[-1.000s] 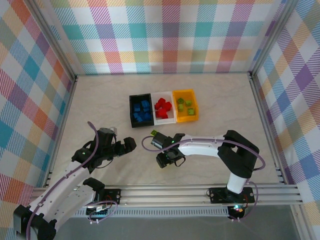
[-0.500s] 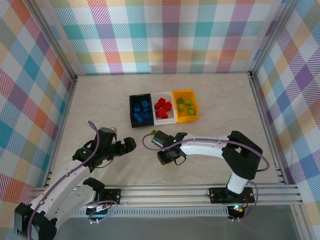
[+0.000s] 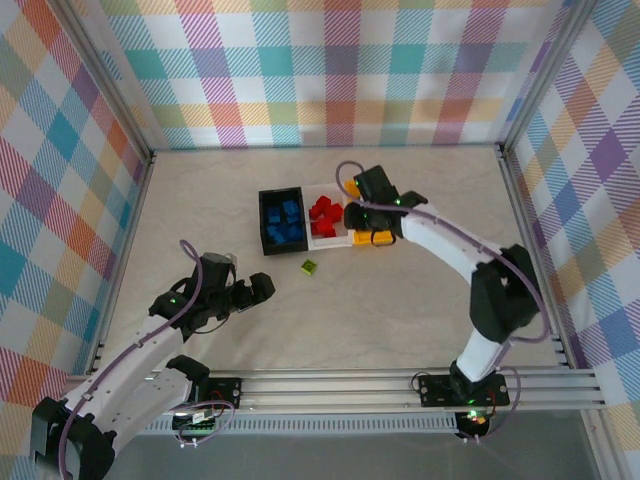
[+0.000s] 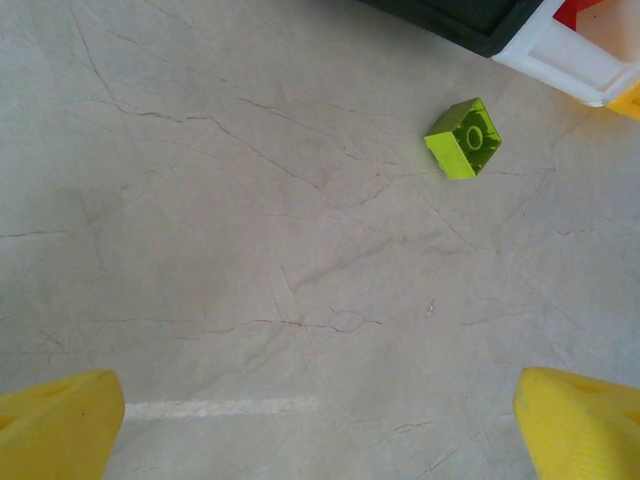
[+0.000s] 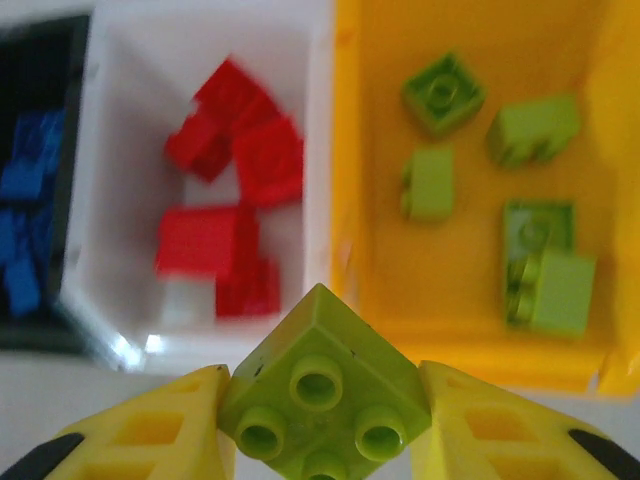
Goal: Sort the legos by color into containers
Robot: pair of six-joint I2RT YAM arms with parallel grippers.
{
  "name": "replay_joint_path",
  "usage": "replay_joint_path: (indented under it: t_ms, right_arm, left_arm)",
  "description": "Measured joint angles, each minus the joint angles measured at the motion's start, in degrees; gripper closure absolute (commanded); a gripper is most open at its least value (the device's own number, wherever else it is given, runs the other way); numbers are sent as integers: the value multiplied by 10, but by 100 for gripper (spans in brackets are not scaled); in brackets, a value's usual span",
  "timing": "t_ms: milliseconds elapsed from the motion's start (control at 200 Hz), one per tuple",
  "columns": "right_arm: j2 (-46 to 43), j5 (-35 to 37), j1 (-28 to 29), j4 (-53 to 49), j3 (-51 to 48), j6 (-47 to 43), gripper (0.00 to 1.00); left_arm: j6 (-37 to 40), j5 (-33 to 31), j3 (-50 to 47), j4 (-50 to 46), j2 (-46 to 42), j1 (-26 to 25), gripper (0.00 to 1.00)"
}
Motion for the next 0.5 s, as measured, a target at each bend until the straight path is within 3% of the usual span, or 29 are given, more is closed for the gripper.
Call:
replay_joint_path:
  t_ms: [125, 225, 310, 500]
  right_arm:
    - [91, 0, -31, 0, 70, 0, 56]
    - [140, -6, -45, -8, 102, 1, 38]
    - [142, -13, -48, -8, 113, 0, 31]
    - [94, -23, -26, 2, 74, -15, 25]
  left_arm:
    - [-5, 2, 0, 1, 0, 1, 0]
    - [-7, 4, 0, 8, 0, 1, 0]
    - [-8, 6, 0, 12, 0, 1, 0]
    - [-8, 12, 0, 12, 0, 1, 0]
